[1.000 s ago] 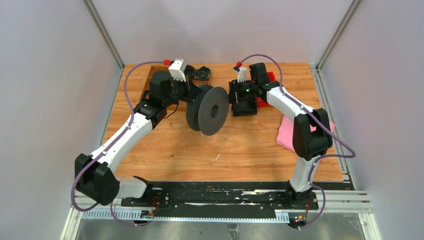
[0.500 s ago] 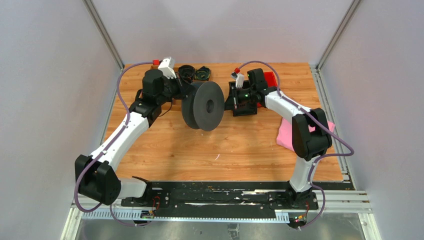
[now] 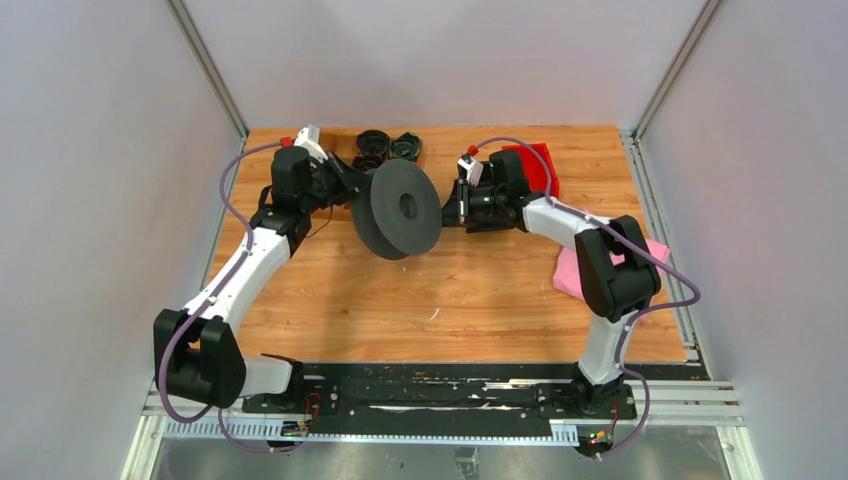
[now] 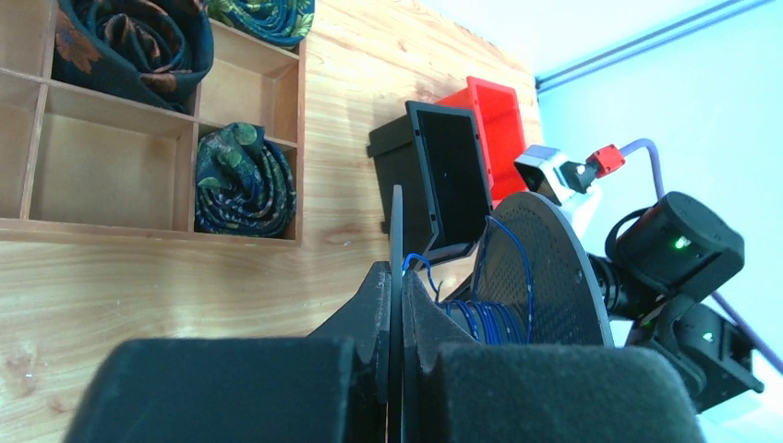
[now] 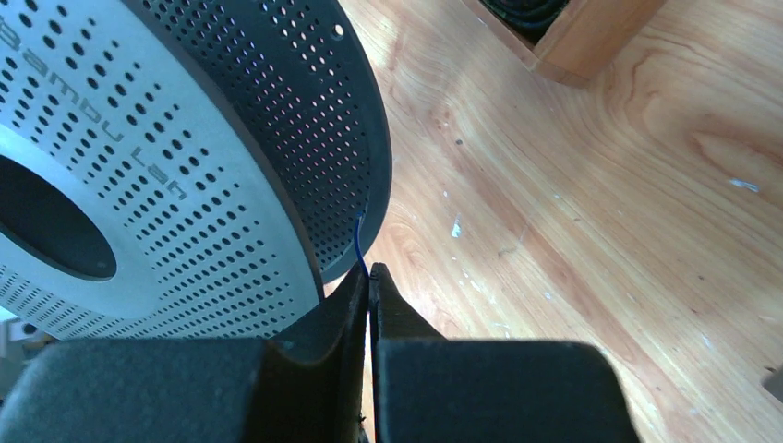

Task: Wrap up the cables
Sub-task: Wrap the cable around the cable reel.

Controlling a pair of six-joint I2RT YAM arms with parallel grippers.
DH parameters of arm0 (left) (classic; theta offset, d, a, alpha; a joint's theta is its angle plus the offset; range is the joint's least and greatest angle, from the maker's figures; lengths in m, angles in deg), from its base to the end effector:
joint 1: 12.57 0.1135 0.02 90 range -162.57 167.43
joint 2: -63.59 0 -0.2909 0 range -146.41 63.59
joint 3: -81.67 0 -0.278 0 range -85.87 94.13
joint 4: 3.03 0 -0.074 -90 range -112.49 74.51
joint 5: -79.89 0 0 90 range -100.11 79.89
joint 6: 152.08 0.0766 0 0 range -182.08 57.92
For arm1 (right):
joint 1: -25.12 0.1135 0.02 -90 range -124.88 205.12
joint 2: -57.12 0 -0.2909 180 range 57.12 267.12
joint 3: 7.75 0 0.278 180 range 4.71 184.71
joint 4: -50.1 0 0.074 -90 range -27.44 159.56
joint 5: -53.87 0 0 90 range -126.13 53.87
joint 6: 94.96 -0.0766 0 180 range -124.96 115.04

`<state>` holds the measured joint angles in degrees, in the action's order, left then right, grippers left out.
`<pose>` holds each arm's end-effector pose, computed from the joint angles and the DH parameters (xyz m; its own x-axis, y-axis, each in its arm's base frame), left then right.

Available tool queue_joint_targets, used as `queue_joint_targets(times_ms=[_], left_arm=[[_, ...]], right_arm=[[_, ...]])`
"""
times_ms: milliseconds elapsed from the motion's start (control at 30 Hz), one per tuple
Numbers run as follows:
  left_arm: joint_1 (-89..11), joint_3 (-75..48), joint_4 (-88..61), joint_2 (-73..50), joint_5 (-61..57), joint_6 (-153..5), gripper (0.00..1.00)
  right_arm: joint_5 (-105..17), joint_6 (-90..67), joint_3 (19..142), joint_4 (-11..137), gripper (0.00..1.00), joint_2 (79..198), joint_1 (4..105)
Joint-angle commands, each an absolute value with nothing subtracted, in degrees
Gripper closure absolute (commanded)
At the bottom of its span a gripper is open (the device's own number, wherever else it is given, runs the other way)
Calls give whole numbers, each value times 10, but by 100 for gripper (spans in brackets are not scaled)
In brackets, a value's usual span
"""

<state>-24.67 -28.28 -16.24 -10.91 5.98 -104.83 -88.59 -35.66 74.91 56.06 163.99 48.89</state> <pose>0.3476 -0.0962 0.3275 -0.5298 -0.5534 -0.6426 0.1362 0.6924 -0.7086 0.3986 0.2419 0.2172 -0.8412 -0.0306 -0.5399 -0.5158 0.3453 0.7840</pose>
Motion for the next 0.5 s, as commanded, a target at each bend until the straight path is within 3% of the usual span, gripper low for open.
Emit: queue_joint_targets(times_ms=[0,467], left_arm=[[-229,-280,-56,-104,66,-1114,100],[-216,-285,-32,-113,61,-1112,100]], right_arm=[[-907,-435,736,489,97,1656,512],[-955,-538,714,400,92,1659,520]])
